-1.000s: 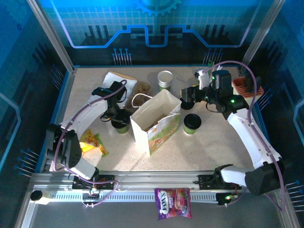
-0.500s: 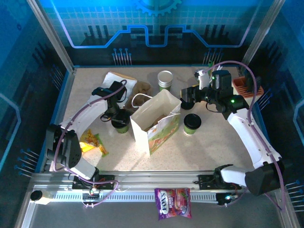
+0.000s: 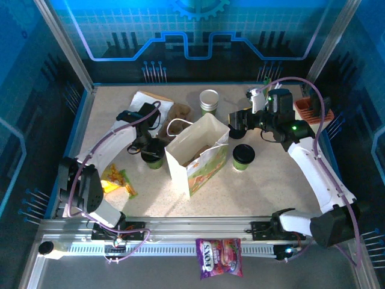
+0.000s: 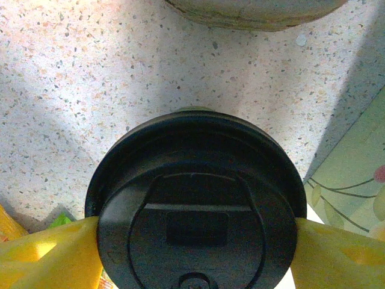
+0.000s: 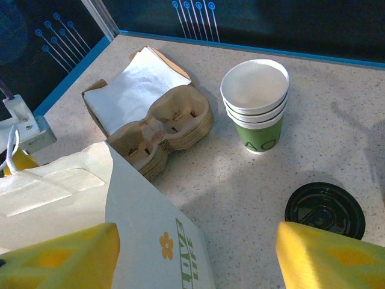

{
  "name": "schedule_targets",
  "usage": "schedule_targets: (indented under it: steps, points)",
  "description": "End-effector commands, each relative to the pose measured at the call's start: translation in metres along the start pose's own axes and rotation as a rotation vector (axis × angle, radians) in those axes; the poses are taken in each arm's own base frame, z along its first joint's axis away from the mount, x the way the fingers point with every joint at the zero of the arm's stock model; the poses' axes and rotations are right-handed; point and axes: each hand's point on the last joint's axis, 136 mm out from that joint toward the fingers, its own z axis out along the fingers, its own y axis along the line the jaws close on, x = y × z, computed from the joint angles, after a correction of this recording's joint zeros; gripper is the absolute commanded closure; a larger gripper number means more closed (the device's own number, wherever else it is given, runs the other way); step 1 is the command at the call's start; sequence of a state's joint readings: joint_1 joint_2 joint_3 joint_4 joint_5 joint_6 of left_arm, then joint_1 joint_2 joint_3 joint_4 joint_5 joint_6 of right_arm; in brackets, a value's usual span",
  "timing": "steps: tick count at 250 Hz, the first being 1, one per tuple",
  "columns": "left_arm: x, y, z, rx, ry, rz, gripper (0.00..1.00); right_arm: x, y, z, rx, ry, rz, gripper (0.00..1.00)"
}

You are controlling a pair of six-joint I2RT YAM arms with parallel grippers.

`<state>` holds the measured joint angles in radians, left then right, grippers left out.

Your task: Pack the takeout coffee

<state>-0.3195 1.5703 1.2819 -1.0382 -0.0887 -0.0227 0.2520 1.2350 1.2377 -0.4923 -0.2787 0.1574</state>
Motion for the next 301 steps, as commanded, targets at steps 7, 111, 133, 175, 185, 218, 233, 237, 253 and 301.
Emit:
schedule_targets:
  steps: [7, 111, 133, 175, 185, 218, 233, 237, 253, 301]
  points:
    - [0.001, 0.000, 0.008, 0.014, 0.030, 0.008, 0.23, -0.001, -0.003, 0.000, -0.007, -0.005, 0.012, 0.30]
    - [-0.001, 0.003, -0.001, 0.003, -0.004, 0.004, 0.31, -0.001, -0.003, 0.000, -0.005, -0.005, 0.011, 0.30]
    - [-0.001, 0.006, -0.006, -0.001, -0.026, -0.002, 0.33, -0.002, -0.003, 0.000, -0.005, -0.006, 0.010, 0.30]
    - [0.001, 0.015, -0.021, -0.012, -0.075, -0.026, 0.35, -0.002, -0.003, -0.002, -0.002, -0.009, 0.010, 0.30]
    - [0.002, 0.018, -0.026, -0.017, -0.090, -0.038, 0.35, -0.003, -0.002, -0.002, -0.004, -0.009, 0.011, 0.30]
    - [0.003, 0.026, -0.048, -0.022, -0.163, -0.068, 0.35, -0.004, 0.001, -0.002, -0.011, -0.002, 0.013, 0.30]
    - [0.004, 0.030, -0.062, -0.026, -0.204, -0.081, 0.35, -0.005, 0.003, -0.003, -0.013, 0.001, 0.011, 0.30]
    - [0.004, 0.031, -0.065, -0.026, -0.214, -0.084, 0.35, -0.005, 0.004, -0.003, -0.012, 0.001, 0.010, 0.30]
    - [0.004, 0.032, -0.080, -0.022, -0.257, -0.087, 0.35, -0.007, 0.008, -0.004, -0.018, 0.005, 0.007, 0.30]
    - [0.008, 0.032, -0.127, -0.018, -0.358, -0.087, 0.36, -0.009, 0.021, -0.002, -0.029, 0.037, -0.016, 0.29]
